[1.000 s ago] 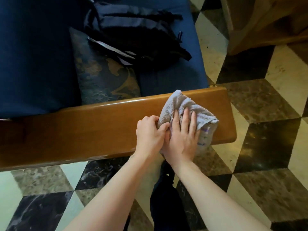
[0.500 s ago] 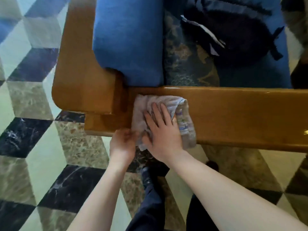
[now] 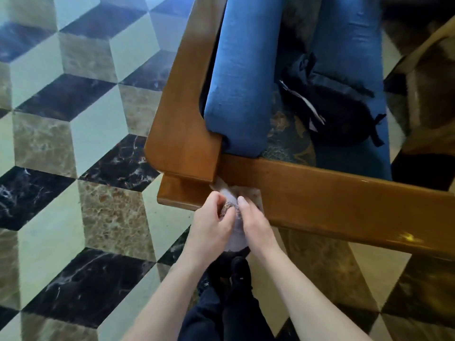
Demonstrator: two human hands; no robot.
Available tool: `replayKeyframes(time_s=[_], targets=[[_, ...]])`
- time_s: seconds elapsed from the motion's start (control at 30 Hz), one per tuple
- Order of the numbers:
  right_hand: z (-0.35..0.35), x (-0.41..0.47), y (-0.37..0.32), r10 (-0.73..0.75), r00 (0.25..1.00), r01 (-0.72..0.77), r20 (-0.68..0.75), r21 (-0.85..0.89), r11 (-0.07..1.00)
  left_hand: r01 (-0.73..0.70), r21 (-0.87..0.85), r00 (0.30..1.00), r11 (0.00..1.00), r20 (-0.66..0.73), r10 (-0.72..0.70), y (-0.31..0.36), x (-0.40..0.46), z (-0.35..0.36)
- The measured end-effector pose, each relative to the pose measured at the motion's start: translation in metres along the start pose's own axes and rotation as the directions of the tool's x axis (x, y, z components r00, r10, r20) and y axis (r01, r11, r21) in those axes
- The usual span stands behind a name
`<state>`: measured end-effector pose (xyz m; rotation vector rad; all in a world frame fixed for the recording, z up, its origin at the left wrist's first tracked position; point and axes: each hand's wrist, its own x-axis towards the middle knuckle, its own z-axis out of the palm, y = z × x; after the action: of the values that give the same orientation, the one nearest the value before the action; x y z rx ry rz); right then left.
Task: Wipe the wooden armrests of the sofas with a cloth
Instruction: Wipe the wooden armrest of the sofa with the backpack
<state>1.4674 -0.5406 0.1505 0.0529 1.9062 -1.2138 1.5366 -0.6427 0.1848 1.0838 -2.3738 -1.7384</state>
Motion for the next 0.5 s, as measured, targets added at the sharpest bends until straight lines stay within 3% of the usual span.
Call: replayKeyframes(time_s=[0.07, 0.17, 0.37, 0.5], targets=[[0.002, -0.012, -0.005, 0.17, 0.983, -0.183, 0.07, 0.267, 0.946, -0.048, 0.038, 0.999, 0.998, 0.009, 0.048, 0.026, -0.017, -0.004], [0.009, -0.037, -0.026, 0.254, 0.946, -0.317, 0.201, 0.414, 0.853, -0.055, 0.065, 0.998, 0.996, -0.004, 0.055, 0.063, -0.044, -0.026], [0.042, -0.078, -0.096, 0.129, 0.889, -0.388, 0.44, 0.573, 0.722, -0.1, 0.203, 0.988, 0.974, -0.096, 0.121, 0.116, -0.076, -0.098], [0.089, -0.091, -0.153, 0.025, 0.844, -0.395, 0.536, 0.59, 0.704, -0.097, 0.102, 0.957, 0.99, -0.263, 0.121, 0.129, -0.081, -0.165]])
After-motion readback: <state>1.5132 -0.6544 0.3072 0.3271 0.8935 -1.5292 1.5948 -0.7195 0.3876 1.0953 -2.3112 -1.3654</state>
